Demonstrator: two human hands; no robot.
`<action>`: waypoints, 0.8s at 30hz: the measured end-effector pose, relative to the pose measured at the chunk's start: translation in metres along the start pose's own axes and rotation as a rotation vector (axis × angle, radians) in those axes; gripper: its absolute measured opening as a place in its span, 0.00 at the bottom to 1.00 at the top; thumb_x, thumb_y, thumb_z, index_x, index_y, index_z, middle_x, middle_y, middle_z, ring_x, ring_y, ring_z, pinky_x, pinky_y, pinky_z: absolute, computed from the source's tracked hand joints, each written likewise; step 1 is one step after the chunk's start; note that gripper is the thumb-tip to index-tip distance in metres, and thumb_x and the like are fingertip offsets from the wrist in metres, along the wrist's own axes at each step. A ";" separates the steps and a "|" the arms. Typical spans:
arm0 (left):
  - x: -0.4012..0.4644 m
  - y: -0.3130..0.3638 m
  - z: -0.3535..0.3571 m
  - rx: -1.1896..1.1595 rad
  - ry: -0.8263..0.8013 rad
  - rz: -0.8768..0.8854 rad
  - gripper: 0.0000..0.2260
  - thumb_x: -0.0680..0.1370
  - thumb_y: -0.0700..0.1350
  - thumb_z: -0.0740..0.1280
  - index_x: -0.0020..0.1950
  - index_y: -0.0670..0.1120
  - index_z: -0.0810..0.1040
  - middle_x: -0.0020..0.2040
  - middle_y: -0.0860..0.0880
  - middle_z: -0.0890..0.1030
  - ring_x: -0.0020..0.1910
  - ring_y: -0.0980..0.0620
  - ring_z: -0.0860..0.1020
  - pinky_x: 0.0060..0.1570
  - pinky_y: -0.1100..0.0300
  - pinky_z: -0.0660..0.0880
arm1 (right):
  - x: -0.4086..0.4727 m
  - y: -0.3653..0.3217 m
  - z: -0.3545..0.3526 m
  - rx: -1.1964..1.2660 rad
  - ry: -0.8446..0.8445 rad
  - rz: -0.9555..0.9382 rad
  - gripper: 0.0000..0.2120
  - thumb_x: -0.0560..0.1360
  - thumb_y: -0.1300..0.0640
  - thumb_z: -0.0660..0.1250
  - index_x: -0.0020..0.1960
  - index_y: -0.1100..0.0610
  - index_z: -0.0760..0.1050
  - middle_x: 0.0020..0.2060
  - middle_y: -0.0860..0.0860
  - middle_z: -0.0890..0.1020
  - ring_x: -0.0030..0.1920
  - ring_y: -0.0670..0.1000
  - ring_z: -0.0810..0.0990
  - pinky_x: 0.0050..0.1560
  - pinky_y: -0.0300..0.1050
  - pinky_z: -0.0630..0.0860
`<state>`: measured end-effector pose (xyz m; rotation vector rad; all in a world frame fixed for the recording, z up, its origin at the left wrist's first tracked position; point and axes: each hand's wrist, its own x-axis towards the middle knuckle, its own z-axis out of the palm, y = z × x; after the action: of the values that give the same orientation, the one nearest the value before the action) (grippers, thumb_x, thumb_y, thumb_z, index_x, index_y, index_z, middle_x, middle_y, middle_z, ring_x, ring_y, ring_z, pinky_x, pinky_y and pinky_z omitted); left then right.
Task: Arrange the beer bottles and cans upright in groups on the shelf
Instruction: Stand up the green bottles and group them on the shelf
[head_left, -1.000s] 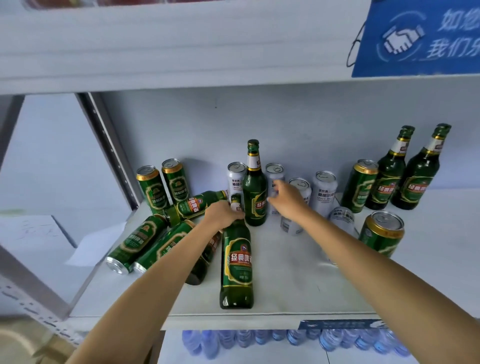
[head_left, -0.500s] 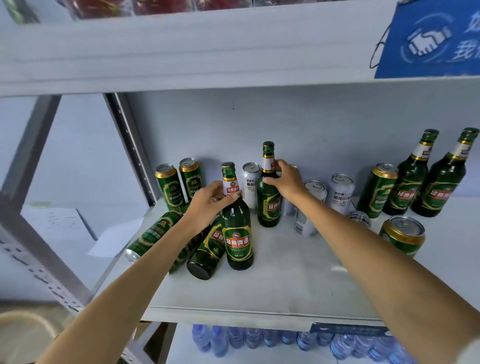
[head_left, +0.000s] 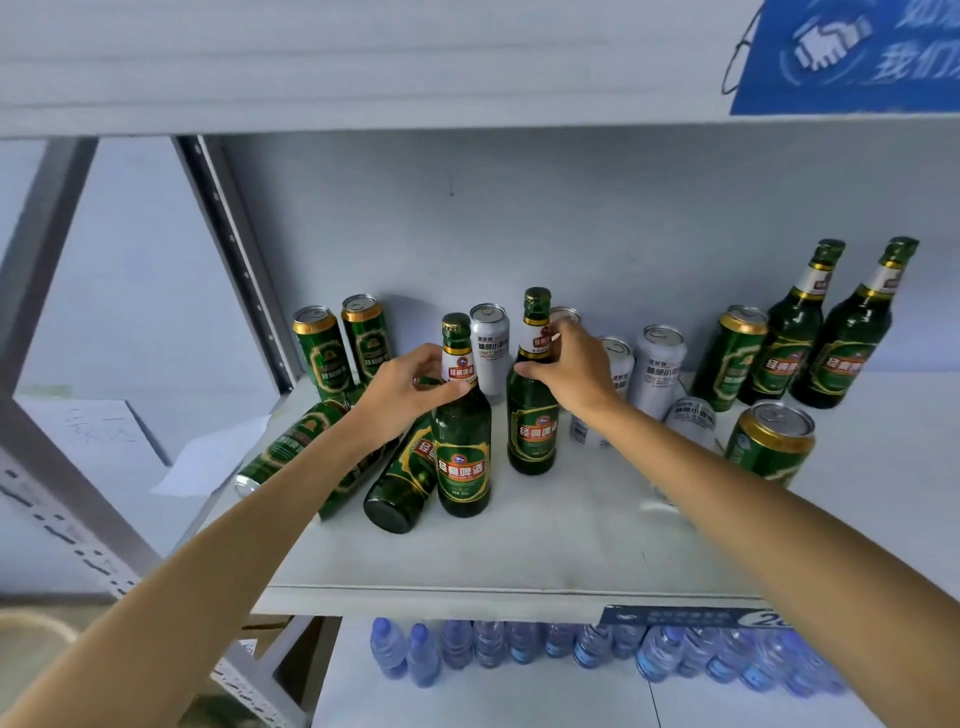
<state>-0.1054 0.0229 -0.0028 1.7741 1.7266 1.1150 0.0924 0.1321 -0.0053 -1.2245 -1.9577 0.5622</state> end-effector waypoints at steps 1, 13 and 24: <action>0.000 0.000 -0.001 -0.001 -0.008 -0.003 0.14 0.75 0.47 0.71 0.59 0.49 0.75 0.50 0.58 0.81 0.48 0.68 0.79 0.49 0.74 0.73 | -0.003 0.002 0.001 0.010 0.012 -0.010 0.25 0.66 0.51 0.77 0.57 0.58 0.73 0.54 0.53 0.81 0.54 0.53 0.79 0.51 0.47 0.76; 0.003 0.013 -0.004 0.085 -0.070 -0.016 0.26 0.70 0.66 0.66 0.62 0.52 0.73 0.55 0.43 0.81 0.53 0.45 0.80 0.56 0.46 0.77 | -0.053 0.067 0.051 0.360 -0.154 0.115 0.50 0.59 0.62 0.80 0.73 0.52 0.57 0.65 0.51 0.73 0.66 0.51 0.73 0.67 0.52 0.71; -0.007 0.020 -0.003 0.082 0.000 -0.003 0.28 0.67 0.70 0.62 0.53 0.49 0.77 0.47 0.41 0.83 0.46 0.42 0.82 0.51 0.41 0.78 | -0.086 0.061 0.058 0.158 -0.072 0.235 0.32 0.57 0.55 0.82 0.58 0.56 0.76 0.51 0.49 0.83 0.52 0.50 0.81 0.53 0.42 0.75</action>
<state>-0.0944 0.0123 0.0128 1.8197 1.7983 1.0566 0.1040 0.0839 -0.1144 -1.3579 -1.8007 0.8741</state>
